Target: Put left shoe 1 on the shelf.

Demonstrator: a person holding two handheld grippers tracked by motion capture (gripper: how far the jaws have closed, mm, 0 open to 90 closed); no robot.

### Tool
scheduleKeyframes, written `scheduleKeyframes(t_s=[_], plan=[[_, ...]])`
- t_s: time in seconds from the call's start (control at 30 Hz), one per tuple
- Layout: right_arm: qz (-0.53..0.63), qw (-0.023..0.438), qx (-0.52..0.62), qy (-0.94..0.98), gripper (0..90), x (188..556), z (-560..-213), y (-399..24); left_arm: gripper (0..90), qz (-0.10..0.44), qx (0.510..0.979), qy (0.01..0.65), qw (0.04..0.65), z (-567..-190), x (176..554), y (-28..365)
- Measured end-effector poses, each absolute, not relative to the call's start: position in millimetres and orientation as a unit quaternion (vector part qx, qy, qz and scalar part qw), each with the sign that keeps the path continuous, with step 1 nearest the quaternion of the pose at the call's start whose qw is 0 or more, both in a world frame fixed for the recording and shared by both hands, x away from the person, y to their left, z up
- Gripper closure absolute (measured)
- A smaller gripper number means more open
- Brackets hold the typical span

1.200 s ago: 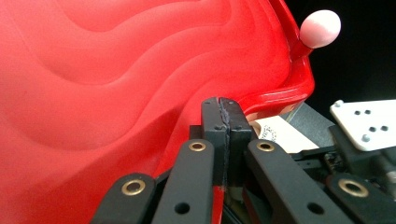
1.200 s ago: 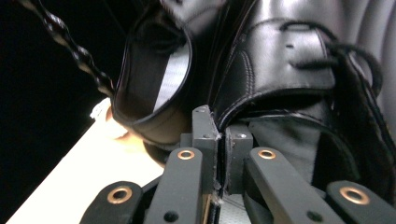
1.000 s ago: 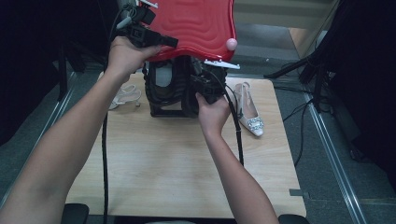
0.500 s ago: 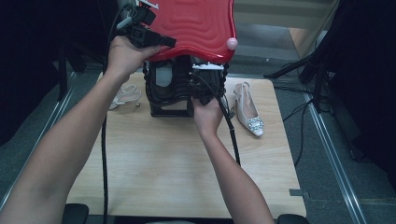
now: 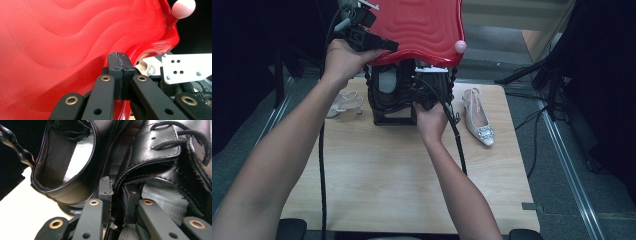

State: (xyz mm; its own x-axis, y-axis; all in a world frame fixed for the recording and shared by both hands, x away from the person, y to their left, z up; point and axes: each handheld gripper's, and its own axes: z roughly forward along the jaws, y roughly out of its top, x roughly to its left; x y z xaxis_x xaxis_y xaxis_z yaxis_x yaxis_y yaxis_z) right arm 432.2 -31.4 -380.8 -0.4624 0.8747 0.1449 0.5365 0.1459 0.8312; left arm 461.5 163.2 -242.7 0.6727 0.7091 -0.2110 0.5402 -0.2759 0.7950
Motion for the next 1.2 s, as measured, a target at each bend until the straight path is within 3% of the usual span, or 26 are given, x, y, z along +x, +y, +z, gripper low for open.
scheduleKeyframes(t_s=[0.23, 0.73, 0.87, 1.0, 1.2], plan=[[0.450, 0.170, 0.479, 0.734, 69.0, 430, -381, -34, 90.0, 0.093, 0.793, 0.394, 0.456, -243, 461, 163], [0.471, 0.123, 0.493, 0.721, 63.5, 421, -370, -48, 90.0, 0.094, 0.792, 0.398, 0.454, -243, 461, 163], [0.482, 0.125, 0.480, 0.722, 65.5, 408, -362, -53, 90.0, 0.094, 0.791, 0.399, 0.454, -243, 461, 163], [0.474, 0.103, 0.474, 0.735, 76.7, 393, -358, -59, 90.0, 0.093, 0.791, 0.399, 0.453, -243, 461, 163], [0.484, 0.077, 0.463, 0.739, 85.5, 378, -362, -68, 90.0, 0.091, 0.791, 0.400, 0.454, -243, 461, 163]])
